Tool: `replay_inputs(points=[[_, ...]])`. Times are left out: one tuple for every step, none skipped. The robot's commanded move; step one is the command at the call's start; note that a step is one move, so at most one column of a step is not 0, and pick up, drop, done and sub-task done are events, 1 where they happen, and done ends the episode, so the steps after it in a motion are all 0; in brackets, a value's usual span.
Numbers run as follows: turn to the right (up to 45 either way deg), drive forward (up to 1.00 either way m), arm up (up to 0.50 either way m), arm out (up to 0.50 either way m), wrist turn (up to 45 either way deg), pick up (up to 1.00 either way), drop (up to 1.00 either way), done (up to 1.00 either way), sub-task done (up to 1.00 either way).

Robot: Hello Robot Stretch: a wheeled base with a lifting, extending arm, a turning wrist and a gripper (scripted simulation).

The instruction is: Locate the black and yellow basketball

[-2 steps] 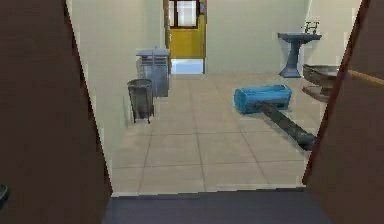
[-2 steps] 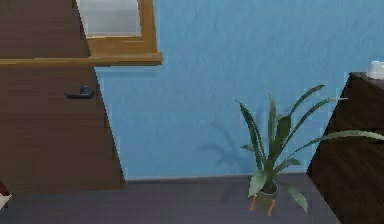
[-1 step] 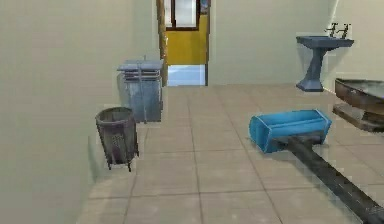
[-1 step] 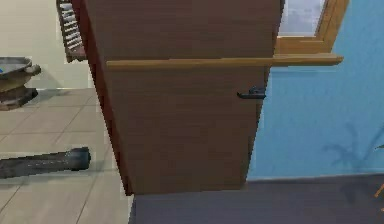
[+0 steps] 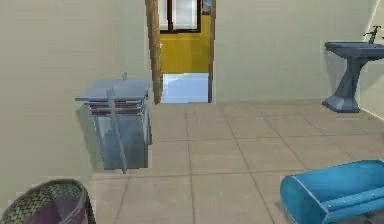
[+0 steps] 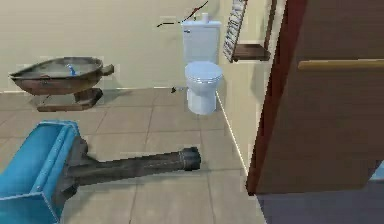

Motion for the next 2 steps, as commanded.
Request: replay_inputs(points=[[0.0, 1.0, 0.0, 0.0, 0.0, 0.0, 0.0, 0.0, 0.0], [0.0, 0.45, 0.0, 0.0, 0.0, 0.0, 0.0, 0.0, 0.0]])
